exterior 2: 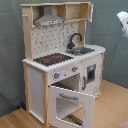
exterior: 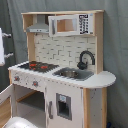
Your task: Play with the kitchen
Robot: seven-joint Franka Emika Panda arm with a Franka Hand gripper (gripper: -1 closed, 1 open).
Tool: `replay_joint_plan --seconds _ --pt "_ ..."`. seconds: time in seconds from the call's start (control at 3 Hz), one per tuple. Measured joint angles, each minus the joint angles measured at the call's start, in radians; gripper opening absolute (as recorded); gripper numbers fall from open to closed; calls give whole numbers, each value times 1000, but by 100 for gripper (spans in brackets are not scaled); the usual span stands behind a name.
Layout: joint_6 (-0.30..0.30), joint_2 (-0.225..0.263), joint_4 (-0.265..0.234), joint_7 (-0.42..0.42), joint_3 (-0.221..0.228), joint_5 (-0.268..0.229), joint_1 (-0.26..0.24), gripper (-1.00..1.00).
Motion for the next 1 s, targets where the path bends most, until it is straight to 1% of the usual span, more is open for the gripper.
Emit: replay_joint_plan --seconds 0.33,1.0 --pt "-20 0 27 50 -43 -48 -49 100" --pt "-13 5 29 139 -93 -51 -237 100"
